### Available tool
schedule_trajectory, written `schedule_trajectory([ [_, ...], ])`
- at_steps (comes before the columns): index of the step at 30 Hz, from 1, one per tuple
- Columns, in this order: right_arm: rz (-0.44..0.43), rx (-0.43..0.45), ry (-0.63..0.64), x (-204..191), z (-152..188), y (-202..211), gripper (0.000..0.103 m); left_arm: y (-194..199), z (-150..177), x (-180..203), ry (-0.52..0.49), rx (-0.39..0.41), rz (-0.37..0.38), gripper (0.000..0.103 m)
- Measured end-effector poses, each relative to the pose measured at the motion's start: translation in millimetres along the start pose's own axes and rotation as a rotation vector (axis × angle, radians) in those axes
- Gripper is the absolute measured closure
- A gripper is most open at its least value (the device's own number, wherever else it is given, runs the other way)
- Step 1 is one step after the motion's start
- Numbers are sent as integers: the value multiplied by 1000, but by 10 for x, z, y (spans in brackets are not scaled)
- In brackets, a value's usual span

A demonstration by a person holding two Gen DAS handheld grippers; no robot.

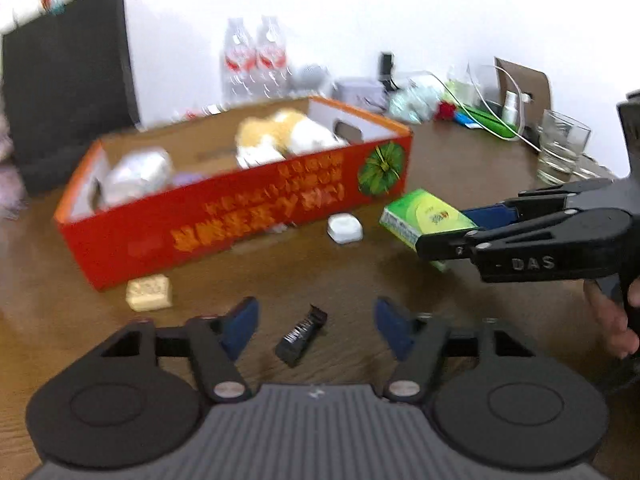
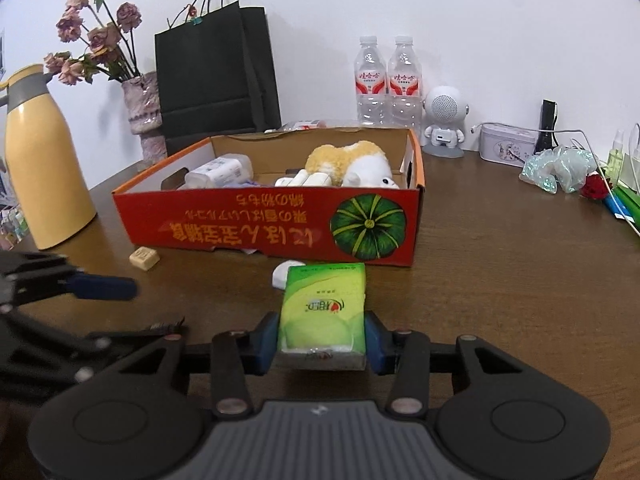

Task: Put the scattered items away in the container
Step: 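Grasp the black tube with left tool while right tool grasps the green tissue pack, then carry the tube and tissue pack into the box and open both tools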

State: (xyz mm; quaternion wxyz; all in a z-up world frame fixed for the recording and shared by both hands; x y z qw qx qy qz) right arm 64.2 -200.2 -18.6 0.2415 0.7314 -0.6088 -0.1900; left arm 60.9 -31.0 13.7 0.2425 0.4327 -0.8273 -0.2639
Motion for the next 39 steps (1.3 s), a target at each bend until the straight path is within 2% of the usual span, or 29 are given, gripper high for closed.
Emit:
schedule_trajectory([
  [1,1,0,-3,9,11,14,60,-37,1,-47,31,-20,1,80],
  [9,-7,-15,-14,30,71,51,60,-3,33,-28,68,-16,-60,93],
  [14,-21,-4,-7,-62,91,143,60,44,40,-60,146,15,-126,94],
  [20,-41,35,7,-153,144,454,60,471,132,172,189,161,-199,94],
  [24,-63,56,38,-296,317,662,60,579,262,468,175,186,-194,94],
  [27,-81,68,43,-340,328,788,60,651,213,523,166,211,-184,94],
  [31,-72,146,45,-251,-40,918,60,828,-187,269,190,281,-144,94],
  [35,-49,222,28,-100,-850,832,60,886,-888,-188,223,316,-107,94],
  [37,-60,197,9,-70,-1282,618,60,754,-1228,-470,263,284,-93,94],
  [39,-93,114,-41,-65,-1686,240,60,516,-1514,-783,320,224,-70,94],
])
Point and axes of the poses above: each gripper's, at about its wrist camera, not at the fingertips, and y roughly against the way its jaws point, x to its right, z to its underside, the point moved 2 cm from there along -y, roughly the way its jaws point, and after that the axes turned 12 degrees about z, right-handed, at the moved point
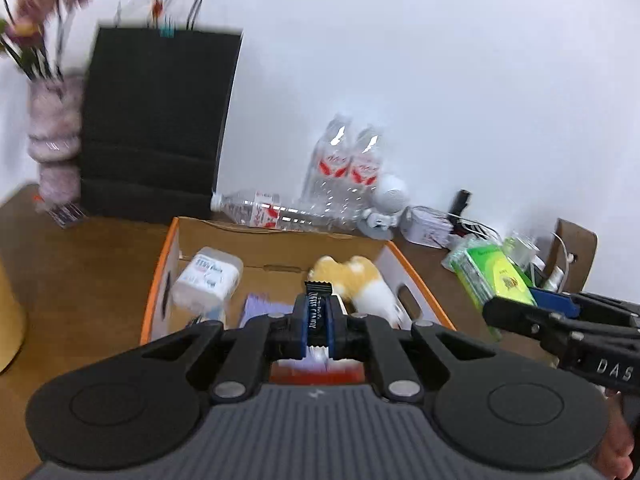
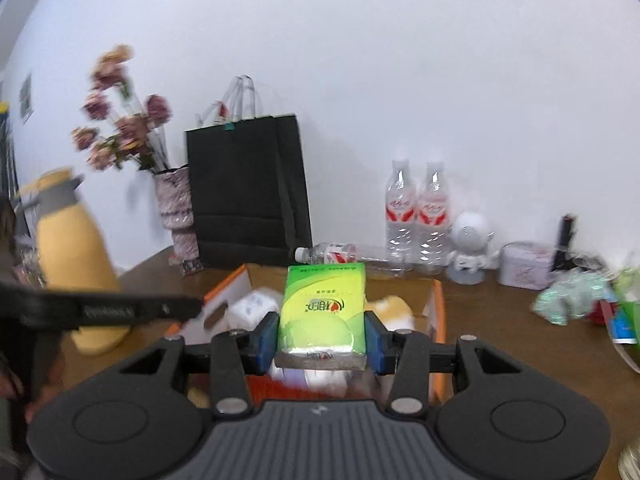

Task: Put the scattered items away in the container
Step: 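Carry the tube and tissue pack into the box and open both tools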

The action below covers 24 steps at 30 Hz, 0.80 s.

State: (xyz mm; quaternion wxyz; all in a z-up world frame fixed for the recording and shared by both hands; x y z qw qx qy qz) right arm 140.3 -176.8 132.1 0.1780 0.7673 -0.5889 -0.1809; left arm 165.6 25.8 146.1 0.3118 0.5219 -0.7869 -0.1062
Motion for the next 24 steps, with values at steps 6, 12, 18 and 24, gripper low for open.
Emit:
schedule_trajectory([
  [6,-39,-306,-131,-119,-495,-1527,60,-839,-192,-504,86,-175,-47,94],
  [12,-36,-455,-76,-433,-294,-2451,58,-1259,-120,-832,128,-241,-46,94],
  [18,-1,-481,-38,-402,-280,-2610,41,-1295,-211,-974,111,-247,-37,38],
  [24,59,-497,-43,-192,-386,-2429,27,-1230,-416,-993,117,-297,-105,1],
])
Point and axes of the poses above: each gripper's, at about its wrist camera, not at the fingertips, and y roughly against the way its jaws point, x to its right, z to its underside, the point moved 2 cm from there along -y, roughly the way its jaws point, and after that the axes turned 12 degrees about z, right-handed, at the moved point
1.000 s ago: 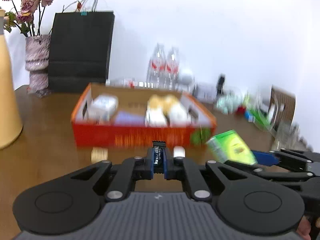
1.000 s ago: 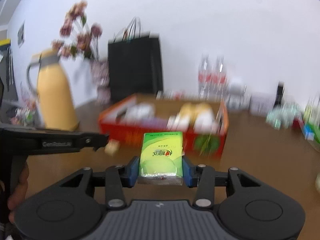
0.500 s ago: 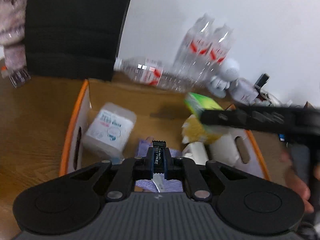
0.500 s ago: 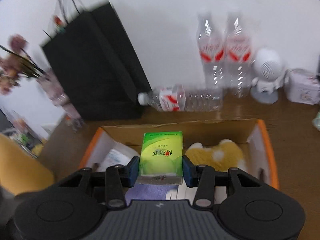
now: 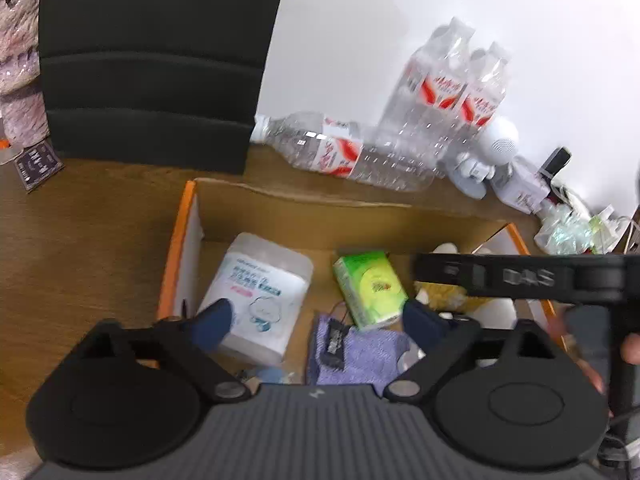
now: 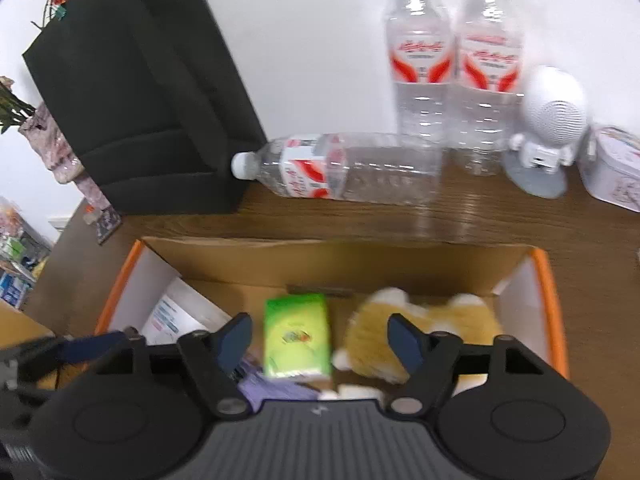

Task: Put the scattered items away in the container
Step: 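Carry the tube and tissue pack into the box and open both tools, then withdraw both tools toward the beige soap bar and small white block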

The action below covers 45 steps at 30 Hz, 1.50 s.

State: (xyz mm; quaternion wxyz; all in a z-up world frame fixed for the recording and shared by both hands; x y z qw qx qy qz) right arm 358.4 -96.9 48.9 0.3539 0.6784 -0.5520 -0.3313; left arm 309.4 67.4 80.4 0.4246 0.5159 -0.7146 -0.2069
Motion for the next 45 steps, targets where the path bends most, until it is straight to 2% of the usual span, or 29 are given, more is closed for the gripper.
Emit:
schedule_trajectory([
  [3,28,-28,17,94,72,154,25,64,4,25,4,-28,-47,0],
  [6,39,-45,28,151,171,314,24,181,50,98,20,-43,-59,0],
  [10,19,-5,36,187,343,633,24,412,165,319,-29,-23,-80,0],
  [11,5,23,31,197,396,732,24,497,206,390,-48,3,-87,0],
  [13,-26,102,22,237,567,981,23,754,369,566,-105,115,-104,0],
  [15,-39,225,42,266,828,1251,19,1001,642,720,-177,258,-136,0],
  [17,-37,372,68,297,1204,1481,13,1159,1003,832,-250,359,-177,0],
  [20,-29,524,124,314,1854,1654,13,1235,1635,873,-292,396,-193,0],
  [22,-39,562,163,304,2291,1670,13,1201,2059,815,-258,378,-175,0],
  [24,-38,552,180,277,2689,1614,13,1115,2432,754,-217,330,-135,0],
  [26,-31,502,186,247,2981,1528,13,1033,2718,707,-179,264,-108,0],
  [29,-14,444,185,208,3232,1424,13,1007,2966,675,-207,226,-98,0],
  [32,-10,397,139,241,3317,1324,13,969,3058,634,-175,206,-116,0],
  [37,21,357,58,338,3402,1260,13,993,3133,611,-181,241,-132,0],
  [45,102,350,69,304,3582,1242,13,937,3145,651,-210,222,-168,0],
])
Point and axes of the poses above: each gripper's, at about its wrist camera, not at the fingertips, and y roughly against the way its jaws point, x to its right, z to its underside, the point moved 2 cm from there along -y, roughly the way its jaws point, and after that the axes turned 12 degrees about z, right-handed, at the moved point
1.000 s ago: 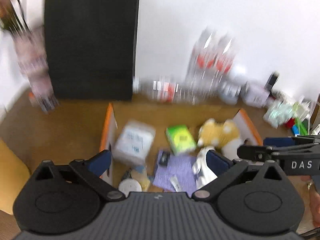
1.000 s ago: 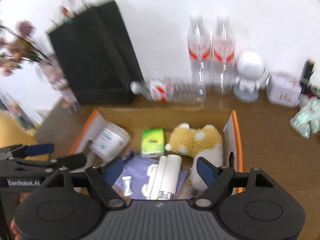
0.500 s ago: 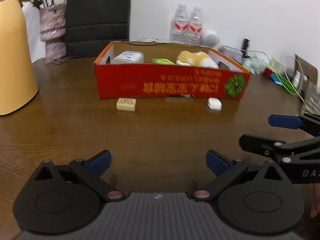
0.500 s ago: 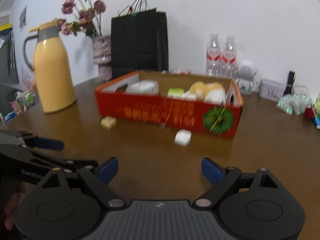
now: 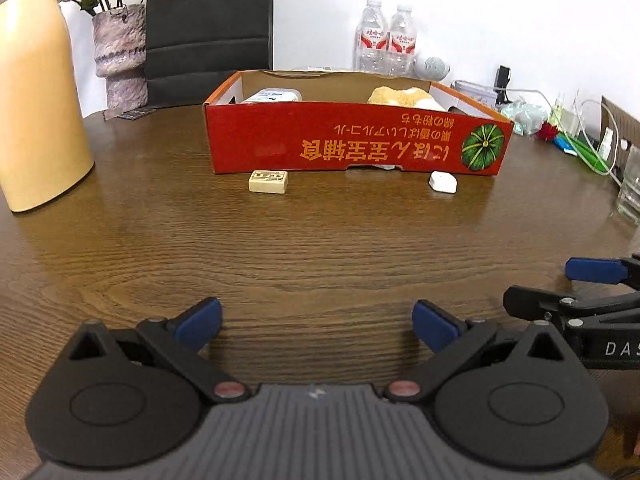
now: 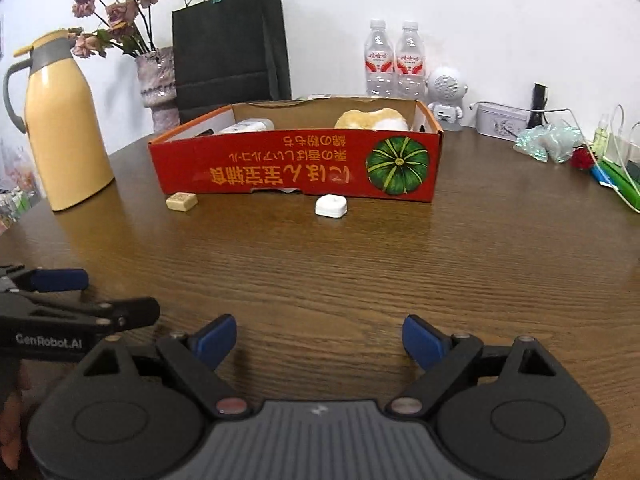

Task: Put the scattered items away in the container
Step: 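Withdraw both tools toward the beige soap bar and small white block, then grasp the beige soap bar with left tool while right tool grasps the white block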

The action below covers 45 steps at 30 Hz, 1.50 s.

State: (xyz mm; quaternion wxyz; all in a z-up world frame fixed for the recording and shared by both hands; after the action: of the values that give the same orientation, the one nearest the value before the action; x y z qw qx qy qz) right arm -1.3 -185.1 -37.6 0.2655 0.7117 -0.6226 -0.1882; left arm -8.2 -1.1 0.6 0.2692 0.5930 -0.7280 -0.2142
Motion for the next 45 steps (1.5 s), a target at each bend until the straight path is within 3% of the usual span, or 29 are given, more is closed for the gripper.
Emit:
schedule_trajectory([
  [7,31,-18,-1,-1,-33,-47,14,22,-62,-95,32,1,-17,0],
  [10,-39,-40,6,-8,-209,-156,21,39,-378,-314,35,56,49,0],
  [12,-64,-41,8,-52,-421,-299,26,-89,-635,-417,-11,54,25,2],
  [14,-58,-21,27,-140,-641,-469,31,-315,-853,-494,-58,37,32,19],
  [17,-18,-10,68,-264,-842,-732,42,-681,-979,-580,-60,-49,16,36],
  [22,-20,-39,41,-282,-887,-1010,57,-793,-864,-670,-44,-27,66,41],
  [25,-4,-13,39,-269,-874,-1043,74,-802,-831,-657,-79,-4,61,50],
  [28,-7,6,34,-265,-862,-1067,77,-805,-855,-644,-86,3,66,72],
  [30,-4,11,43,-283,-860,-1071,77,-805,-869,-658,-72,3,71,72],
  [35,-43,5,16,-246,-849,-946,78,-661,-852,-637,-22,15,55,73],
  [41,-35,131,11,-207,-722,-274,78,2,-520,-213,27,149,42,73],
  [45,-54,183,49,-244,-397,169,78,241,-227,100,33,141,46,73],
])
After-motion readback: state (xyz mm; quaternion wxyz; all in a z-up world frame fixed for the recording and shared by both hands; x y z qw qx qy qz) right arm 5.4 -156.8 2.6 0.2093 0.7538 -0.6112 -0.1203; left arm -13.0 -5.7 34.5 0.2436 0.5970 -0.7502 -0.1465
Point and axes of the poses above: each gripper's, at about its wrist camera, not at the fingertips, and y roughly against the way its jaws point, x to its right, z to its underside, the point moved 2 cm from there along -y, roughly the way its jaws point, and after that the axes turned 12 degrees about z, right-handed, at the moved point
